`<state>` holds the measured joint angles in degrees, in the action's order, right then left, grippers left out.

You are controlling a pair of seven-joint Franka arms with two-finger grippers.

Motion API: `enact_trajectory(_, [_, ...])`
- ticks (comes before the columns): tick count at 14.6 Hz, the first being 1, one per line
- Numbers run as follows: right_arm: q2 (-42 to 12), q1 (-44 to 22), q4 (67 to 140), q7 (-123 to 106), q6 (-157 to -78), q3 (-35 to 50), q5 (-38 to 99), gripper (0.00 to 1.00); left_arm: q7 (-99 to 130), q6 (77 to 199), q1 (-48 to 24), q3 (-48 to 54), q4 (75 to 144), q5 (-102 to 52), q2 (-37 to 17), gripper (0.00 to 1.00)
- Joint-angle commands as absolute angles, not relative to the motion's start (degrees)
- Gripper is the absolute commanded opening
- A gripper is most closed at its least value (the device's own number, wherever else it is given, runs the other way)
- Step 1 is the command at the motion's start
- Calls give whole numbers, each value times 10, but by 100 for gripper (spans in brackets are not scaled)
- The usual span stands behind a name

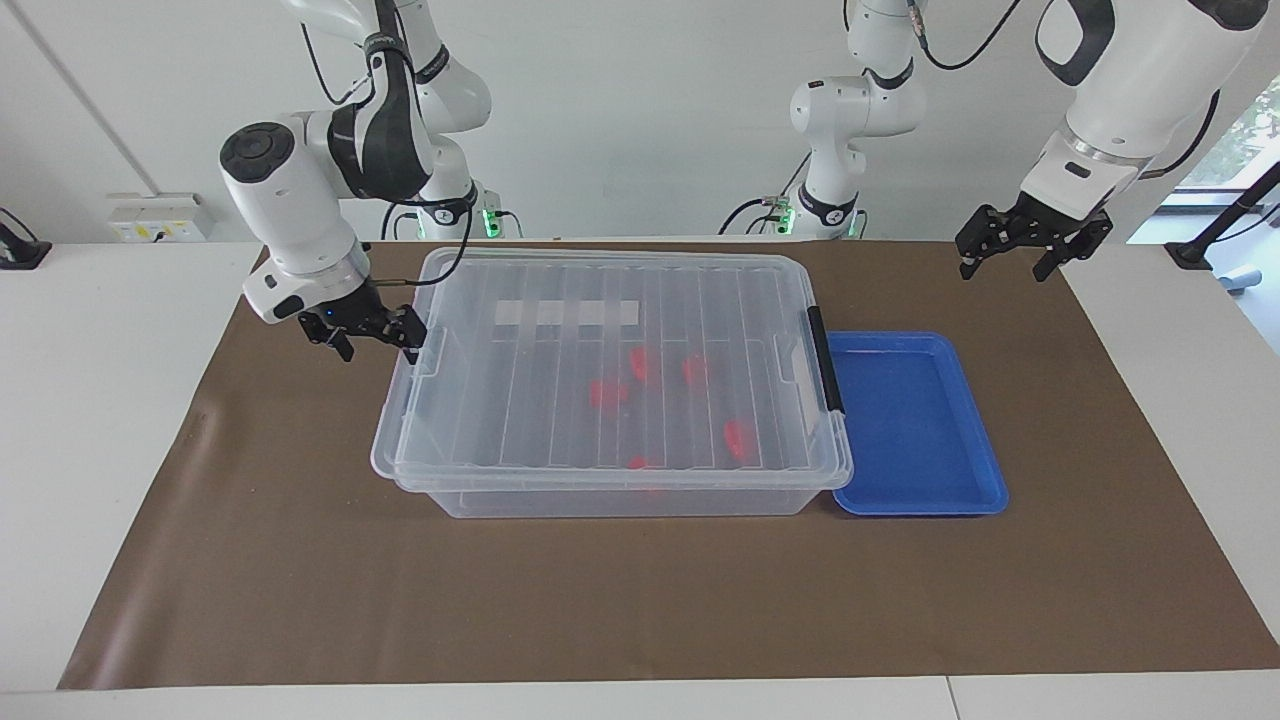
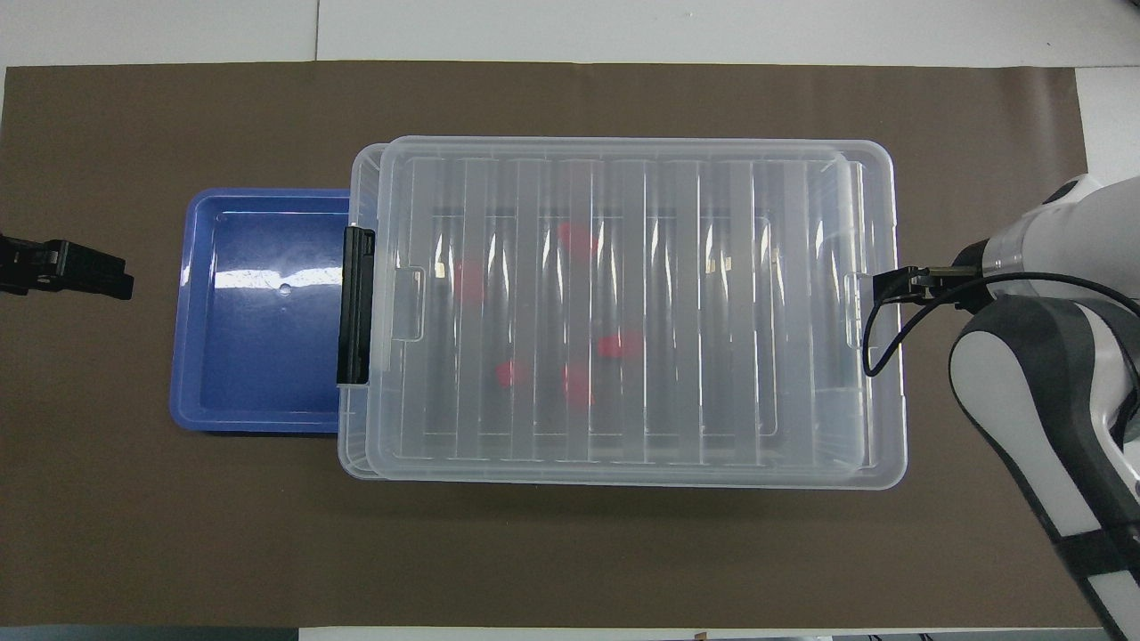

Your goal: Place red block in blue tray from box

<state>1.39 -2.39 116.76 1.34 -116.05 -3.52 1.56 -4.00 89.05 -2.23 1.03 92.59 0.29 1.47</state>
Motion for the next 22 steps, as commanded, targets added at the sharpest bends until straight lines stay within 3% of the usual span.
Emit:
enact_trajectory(1, [21,3,1180,-32,-1176,-32,15,100,-49,898,-18,12,949,14,36,100])
enact_trajectory(16, [14,112,1170,-189,-1183,-33,13,100,-42,907,-26,14,961,14,39,100])
enact_trajectory(22, [10,143,1161,-238,-1182,-33,13,100,-23,954,-84,14,1010,14,60,100])
